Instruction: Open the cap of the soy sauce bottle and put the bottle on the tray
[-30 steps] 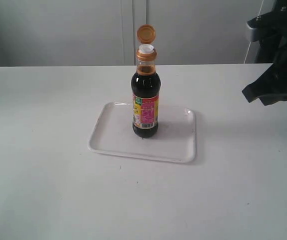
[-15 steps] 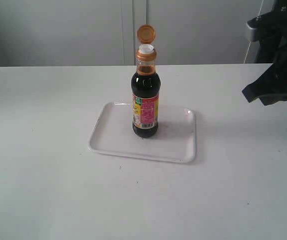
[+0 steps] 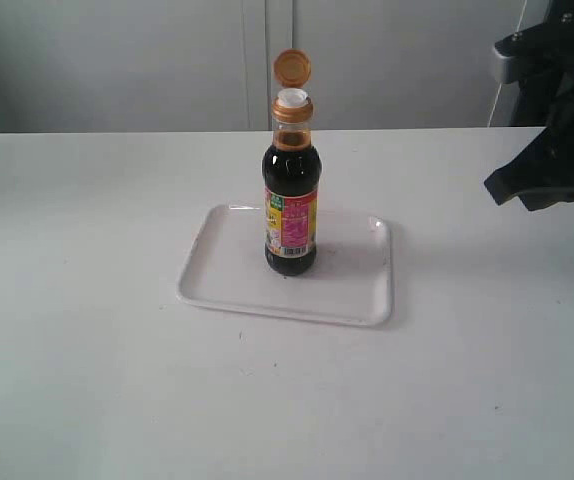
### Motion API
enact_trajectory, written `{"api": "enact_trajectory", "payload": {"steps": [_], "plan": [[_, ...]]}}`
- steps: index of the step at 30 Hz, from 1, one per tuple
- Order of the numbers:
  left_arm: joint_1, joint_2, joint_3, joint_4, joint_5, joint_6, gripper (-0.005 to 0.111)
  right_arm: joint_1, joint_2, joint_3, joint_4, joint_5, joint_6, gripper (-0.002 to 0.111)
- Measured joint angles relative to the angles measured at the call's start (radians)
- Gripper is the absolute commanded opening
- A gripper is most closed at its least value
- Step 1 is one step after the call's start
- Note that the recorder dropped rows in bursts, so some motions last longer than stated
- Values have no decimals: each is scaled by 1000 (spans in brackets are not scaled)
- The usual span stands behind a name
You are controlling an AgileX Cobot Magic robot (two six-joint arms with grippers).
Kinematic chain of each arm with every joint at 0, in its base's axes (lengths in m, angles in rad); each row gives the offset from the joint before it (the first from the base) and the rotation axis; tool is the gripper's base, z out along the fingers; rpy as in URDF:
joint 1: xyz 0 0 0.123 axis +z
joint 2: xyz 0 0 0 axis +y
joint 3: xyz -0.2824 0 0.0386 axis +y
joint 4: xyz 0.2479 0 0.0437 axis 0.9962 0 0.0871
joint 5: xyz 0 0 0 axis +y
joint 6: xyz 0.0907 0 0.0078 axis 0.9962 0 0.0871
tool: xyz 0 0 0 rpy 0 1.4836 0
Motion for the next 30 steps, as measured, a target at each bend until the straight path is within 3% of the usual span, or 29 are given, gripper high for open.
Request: {"api": "enact_trajectory", "payload": {"steps": [24, 30], "plan": [[0, 0, 0, -8, 0, 0, 0, 0, 0, 0, 0, 0, 0, 0], [0, 0, 0, -8, 0, 0, 0, 0, -48, 0, 0, -92, 0, 0]]}}
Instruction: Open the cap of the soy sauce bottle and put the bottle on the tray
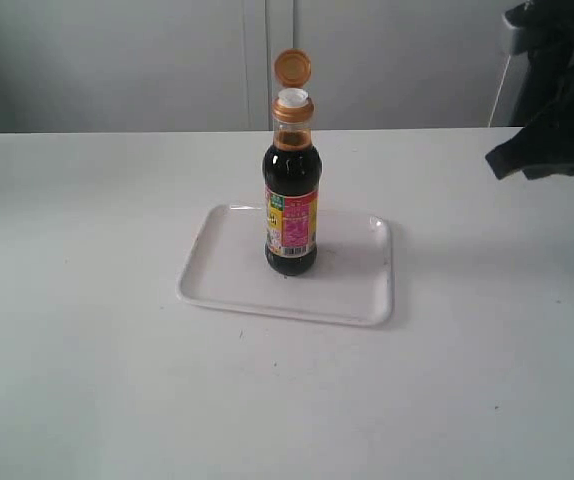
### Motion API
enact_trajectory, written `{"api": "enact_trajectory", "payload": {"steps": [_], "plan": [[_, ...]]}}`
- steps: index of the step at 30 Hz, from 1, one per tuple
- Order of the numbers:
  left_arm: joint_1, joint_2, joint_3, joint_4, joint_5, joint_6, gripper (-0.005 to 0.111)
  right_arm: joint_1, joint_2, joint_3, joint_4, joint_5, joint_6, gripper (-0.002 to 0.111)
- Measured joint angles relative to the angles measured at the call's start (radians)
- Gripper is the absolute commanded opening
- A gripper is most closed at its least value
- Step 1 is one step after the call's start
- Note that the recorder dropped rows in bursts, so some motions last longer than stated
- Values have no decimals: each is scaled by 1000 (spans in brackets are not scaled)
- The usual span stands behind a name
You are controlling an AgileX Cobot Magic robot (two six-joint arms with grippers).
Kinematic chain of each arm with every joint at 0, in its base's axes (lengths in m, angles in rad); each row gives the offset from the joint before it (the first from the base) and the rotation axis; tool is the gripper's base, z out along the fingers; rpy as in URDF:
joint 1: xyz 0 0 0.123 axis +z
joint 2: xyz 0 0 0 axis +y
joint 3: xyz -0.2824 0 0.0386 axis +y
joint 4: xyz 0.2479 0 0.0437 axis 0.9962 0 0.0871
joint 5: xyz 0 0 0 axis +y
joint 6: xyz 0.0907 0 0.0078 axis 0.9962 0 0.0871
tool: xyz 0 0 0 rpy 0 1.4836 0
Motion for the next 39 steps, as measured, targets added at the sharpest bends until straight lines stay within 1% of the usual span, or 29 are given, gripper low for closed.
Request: {"api": "enact_trajectory", "payload": {"steps": [6, 12, 25, 31, 39], "plan": [[0, 0, 0, 0, 0, 0, 0, 0, -100, 26, 37, -114, 0, 0], [0, 0, 0, 0, 0, 0, 0, 0, -218, 158, 53, -253, 0, 0], [0, 0, 0, 0, 0, 0, 0, 0, -531, 411, 76, -405, 0, 0], [0, 0, 0, 0, 0, 0, 0, 0, -693, 533, 80, -428, 0, 0], [0, 0, 0, 0, 0, 0, 0, 0, -871, 623, 81, -431, 0, 0]]}}
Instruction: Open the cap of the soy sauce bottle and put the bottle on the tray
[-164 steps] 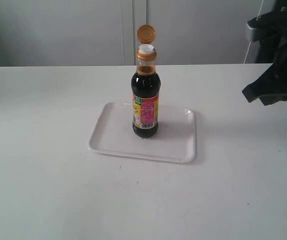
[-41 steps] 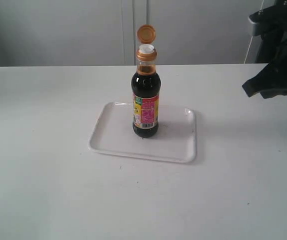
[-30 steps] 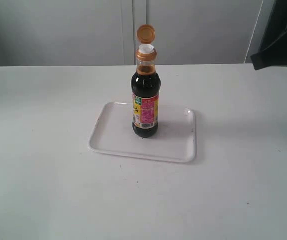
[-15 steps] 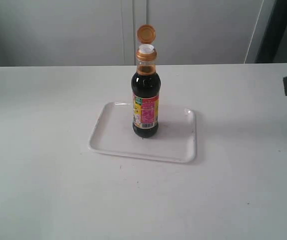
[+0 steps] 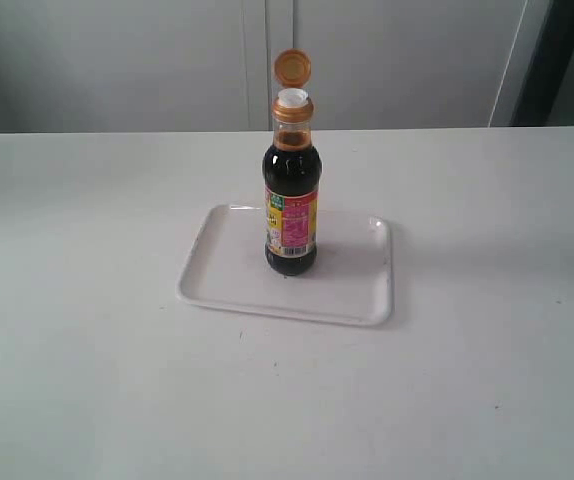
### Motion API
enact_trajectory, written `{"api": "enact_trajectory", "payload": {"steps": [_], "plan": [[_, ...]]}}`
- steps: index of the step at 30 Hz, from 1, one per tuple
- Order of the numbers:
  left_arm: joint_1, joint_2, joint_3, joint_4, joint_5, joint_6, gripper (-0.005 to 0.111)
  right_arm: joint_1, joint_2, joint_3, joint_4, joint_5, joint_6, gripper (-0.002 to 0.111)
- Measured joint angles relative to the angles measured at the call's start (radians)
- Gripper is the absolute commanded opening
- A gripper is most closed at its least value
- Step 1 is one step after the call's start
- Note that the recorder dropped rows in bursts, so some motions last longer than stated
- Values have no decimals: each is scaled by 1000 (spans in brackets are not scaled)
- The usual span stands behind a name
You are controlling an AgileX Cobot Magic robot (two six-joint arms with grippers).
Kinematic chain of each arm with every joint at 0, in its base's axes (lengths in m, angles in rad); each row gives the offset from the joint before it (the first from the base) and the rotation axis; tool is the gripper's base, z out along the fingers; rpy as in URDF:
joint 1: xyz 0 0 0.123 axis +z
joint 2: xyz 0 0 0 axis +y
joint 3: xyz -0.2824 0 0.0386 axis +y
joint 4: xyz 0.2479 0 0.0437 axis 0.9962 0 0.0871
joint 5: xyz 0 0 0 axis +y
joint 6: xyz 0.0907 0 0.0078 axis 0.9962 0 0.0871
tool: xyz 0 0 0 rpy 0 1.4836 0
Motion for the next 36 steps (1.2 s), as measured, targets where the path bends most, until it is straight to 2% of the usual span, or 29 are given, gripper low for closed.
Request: {"api": "enact_trajectory", "payload": {"steps": [16, 25, 36], "plan": [[0, 0, 0, 0, 0, 0, 0, 0, -219, 177, -10, -77, 8, 0], [0, 0, 0, 0, 0, 2, 0, 0, -387, 294, -127, -78, 184, 0], [0, 0, 0, 0, 0, 2, 0, 0, -484, 412, -175, -70, 269, 0]]}}
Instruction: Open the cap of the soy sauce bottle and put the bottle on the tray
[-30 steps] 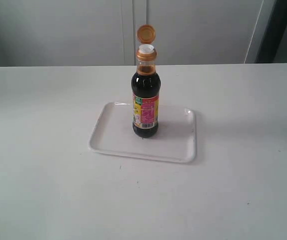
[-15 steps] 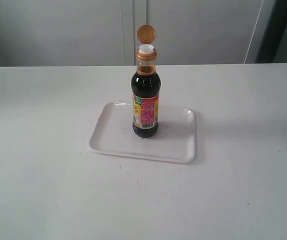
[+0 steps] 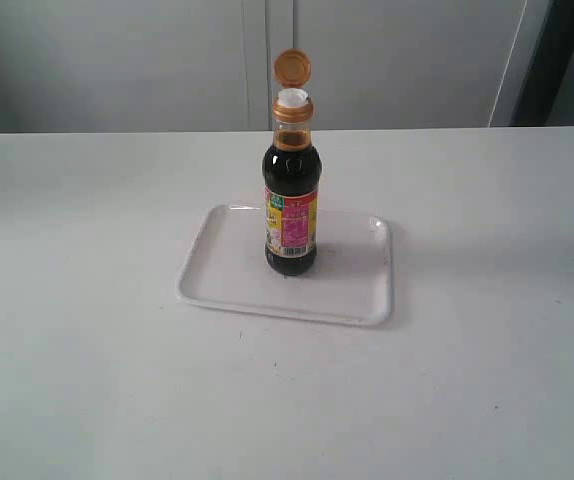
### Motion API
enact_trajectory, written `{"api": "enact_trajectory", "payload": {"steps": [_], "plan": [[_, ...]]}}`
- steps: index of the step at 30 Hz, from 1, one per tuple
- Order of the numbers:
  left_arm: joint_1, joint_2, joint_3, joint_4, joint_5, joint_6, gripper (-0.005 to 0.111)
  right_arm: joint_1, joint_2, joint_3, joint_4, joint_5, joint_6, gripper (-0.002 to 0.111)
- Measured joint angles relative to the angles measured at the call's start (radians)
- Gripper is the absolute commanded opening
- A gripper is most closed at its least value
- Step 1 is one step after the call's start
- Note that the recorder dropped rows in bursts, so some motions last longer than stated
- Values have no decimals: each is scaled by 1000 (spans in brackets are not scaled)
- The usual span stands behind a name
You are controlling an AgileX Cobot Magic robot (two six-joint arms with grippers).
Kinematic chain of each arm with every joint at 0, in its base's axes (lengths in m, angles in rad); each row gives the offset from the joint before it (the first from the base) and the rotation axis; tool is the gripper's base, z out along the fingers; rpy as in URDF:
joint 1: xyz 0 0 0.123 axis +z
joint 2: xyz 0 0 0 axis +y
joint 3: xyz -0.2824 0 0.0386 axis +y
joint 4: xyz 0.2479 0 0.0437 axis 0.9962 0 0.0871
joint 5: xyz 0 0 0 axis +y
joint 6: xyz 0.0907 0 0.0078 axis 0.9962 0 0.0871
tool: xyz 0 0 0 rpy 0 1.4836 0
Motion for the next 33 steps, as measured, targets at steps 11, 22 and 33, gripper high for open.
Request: {"api": "enact_trajectory", "payload": {"steps": [11, 22, 33], "plan": [[0, 0, 0, 0, 0, 0, 0, 0, 0, 126, -4, -8, 37, 0], [0, 0, 0, 0, 0, 0, 0, 0, 0, 126, -6, -8, 37, 0], [0, 0, 0, 0, 0, 0, 0, 0, 0, 126, -7, -6, 37, 0]]}}
